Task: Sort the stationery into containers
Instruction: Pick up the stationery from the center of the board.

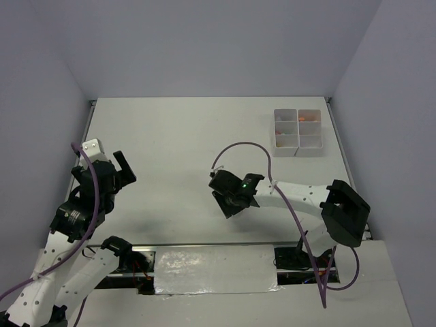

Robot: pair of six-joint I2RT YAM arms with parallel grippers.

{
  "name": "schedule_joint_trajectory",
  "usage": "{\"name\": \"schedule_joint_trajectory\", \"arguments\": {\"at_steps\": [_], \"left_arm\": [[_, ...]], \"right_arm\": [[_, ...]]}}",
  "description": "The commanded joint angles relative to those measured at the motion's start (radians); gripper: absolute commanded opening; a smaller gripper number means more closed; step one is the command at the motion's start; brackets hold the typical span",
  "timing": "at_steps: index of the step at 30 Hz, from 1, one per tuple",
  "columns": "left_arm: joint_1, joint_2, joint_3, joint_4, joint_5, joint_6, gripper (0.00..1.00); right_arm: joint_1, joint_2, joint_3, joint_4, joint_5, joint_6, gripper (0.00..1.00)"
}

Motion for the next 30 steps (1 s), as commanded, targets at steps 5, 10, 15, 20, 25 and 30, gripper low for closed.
{"name": "schedule_joint_trajectory", "arguments": {"at_steps": [5,10,15,20,25,30], "left_arm": [[0.006,0.009,0.016,0.027,0.004,-0.007,0.99],[0.006,0.009,0.016,0.027,0.008,-0.007,0.99],[0.006,0.004,0.013,0.031,0.014,-0.004,0.99],[0.006,0.001,0.013,0.033,0.018,-0.001,0.99],[0.006,-0.003,0.012,0.036,0.021,0.001,0.99],[0.006,-0.005,0.012,0.036,0.021,0.001,0.99]], "right_arm": [[0.012,0.059,-0.020,0.087,-0.004,0.022,0.47],[0.010,0.088,-0.002,0.105,0.013,0.067,0.48],[0.010,0.111,0.004,0.075,0.094,0.130,0.52],[0.009,0.123,-0.004,0.084,0.101,0.151,0.52],[0.010,0.143,-0.007,0.104,0.090,0.156,0.49],[0.010,0.154,0.006,0.107,0.090,0.157,0.39]]}}
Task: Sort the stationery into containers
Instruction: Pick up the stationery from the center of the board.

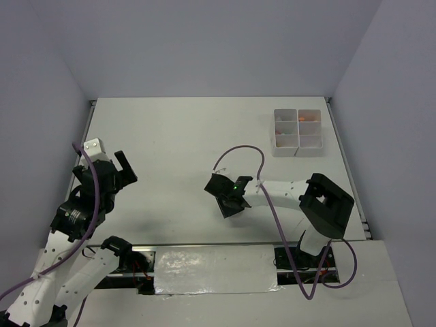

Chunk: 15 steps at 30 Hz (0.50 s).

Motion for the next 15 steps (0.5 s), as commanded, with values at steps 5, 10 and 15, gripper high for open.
{"name": "schedule_joint_trajectory", "arguments": {"at_steps": [5,10,15], "left_arm": [[0.006,-0.009,0.010,0.035,0.008,0.003,0.99],[0.006,-0.009,0.010,0.038,0.011,0.004,0.99],[0.006,-0.014,0.009,0.038,0.011,0.006,0.99]], "right_arm": [[0.006,0.034,0.042,0.023,0.034,0.025,0.43],[0.008,0.040,0.044,0.022,0.032,0.027,0.36],[0.008,0.031,0.039,0.031,0.034,0.019,0.08]]}}
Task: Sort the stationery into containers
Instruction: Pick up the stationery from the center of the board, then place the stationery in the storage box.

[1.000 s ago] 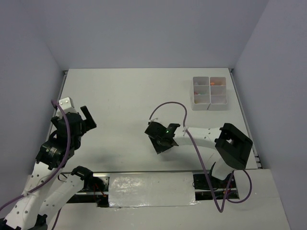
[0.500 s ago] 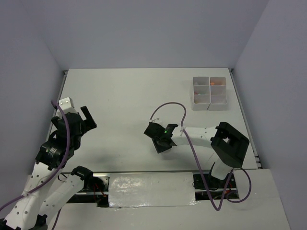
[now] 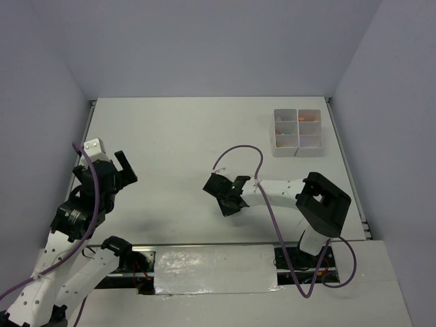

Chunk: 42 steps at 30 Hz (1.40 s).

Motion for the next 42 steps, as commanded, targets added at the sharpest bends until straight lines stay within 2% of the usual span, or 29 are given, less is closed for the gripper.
{"name": "schedule_joint_trajectory", "arguments": {"at_steps": [1,3,6,8,11,12,14,15,17,19,21,22,24,25,28,34,39,42], "left_arm": [[0.006,-0.013,0.010,0.039,0.007,0.005,0.99],[0.006,-0.013,0.009,0.039,0.008,0.005,0.99],[0.006,-0.013,0.007,0.040,0.008,0.006,0.99],[0.006,-0.013,0.009,0.039,0.010,0.005,0.99],[0.006,-0.018,0.009,0.042,0.013,0.006,0.99],[0.006,-0.016,0.007,0.043,0.013,0.006,0.99],[0.006,-0.019,0.007,0.045,0.016,0.010,0.99],[0.006,-0.019,0.006,0.047,0.017,0.013,0.99],[0.006,-0.016,0.004,0.050,0.023,0.014,0.99],[0.006,-0.013,0.004,0.053,0.034,0.019,0.99],[0.006,-0.015,0.004,0.056,0.040,0.025,0.99],[0.006,-0.019,0.003,0.059,0.046,0.025,0.99],[0.006,-0.022,0.000,0.063,0.056,0.031,0.99],[0.006,-0.028,-0.003,0.073,0.065,0.036,0.99],[0.006,-0.034,-0.003,0.077,0.071,0.039,0.99],[0.006,-0.025,-0.004,0.082,0.088,0.046,0.99],[0.006,-0.019,-0.004,0.085,0.105,0.052,0.99],[0.006,-0.021,-0.005,0.086,0.105,0.051,0.99]], "right_arm": [[0.008,-0.010,0.027,0.027,0.024,-0.004,0.04],[0.006,-0.028,0.025,0.037,0.033,-0.014,0.00],[-0.012,-0.090,0.036,0.037,0.041,-0.041,0.00],[-0.069,-0.145,0.050,0.025,0.053,-0.067,0.00],[-0.246,-0.245,0.030,0.108,-0.007,-0.124,0.00],[-0.379,-0.298,0.010,0.135,-0.069,-0.133,0.00],[-0.504,-0.349,0.002,0.207,-0.085,-0.141,0.00],[-0.607,-0.392,0.001,0.231,-0.091,-0.144,0.00],[-0.708,-0.414,0.019,0.297,-0.120,-0.146,0.00],[-0.843,-0.400,0.059,0.337,-0.162,-0.144,0.00],[-0.919,-0.357,0.097,0.392,-0.202,-0.133,0.02],[-0.978,-0.345,0.096,0.473,-0.243,-0.132,0.02],[-1.020,-0.302,0.081,0.555,-0.298,-0.119,0.04],[-1.090,-0.262,0.076,0.634,-0.362,-0.103,0.04],[-1.143,-0.217,0.085,0.713,-0.426,-0.075,0.04],[-1.190,-0.205,0.053,0.791,-0.401,-0.089,0.06],[-1.275,-0.171,-0.028,0.932,-0.556,-0.080,0.07],[-1.308,-0.148,-0.065,0.989,-0.588,-0.051,0.10]]}}
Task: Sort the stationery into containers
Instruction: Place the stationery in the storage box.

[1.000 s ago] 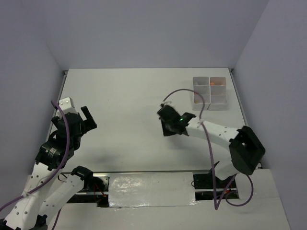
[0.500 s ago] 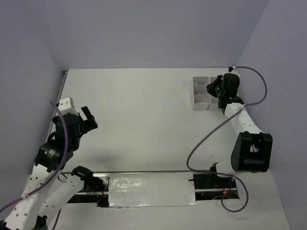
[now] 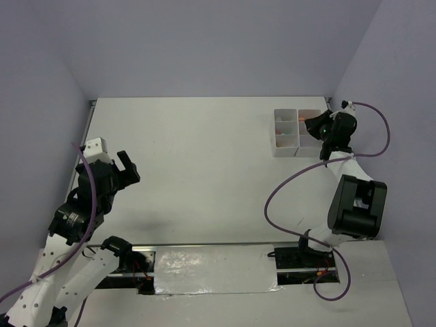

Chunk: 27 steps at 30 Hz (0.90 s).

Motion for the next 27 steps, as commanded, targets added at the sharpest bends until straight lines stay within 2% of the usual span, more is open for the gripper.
{"name": "schedule_joint_trajectory", "arguments": {"at_steps": [1,14,19,27], "left_arm": [[0.005,0.001,-0.003,0.040,0.010,0.020,0.99],[0.005,0.001,-0.004,0.043,0.019,0.027,0.99],[0.005,-0.005,-0.004,0.044,0.019,0.030,0.99],[0.005,-0.009,-0.004,0.044,0.019,0.030,0.99]], "right_arm": [[-0.036,0.032,-0.047,0.159,-0.094,0.035,0.12],[-0.076,0.095,-0.098,0.245,-0.108,0.038,0.22],[-0.095,0.115,-0.110,0.267,-0.131,0.055,0.30],[-0.102,0.112,-0.136,0.262,-0.094,0.047,0.33]]}}
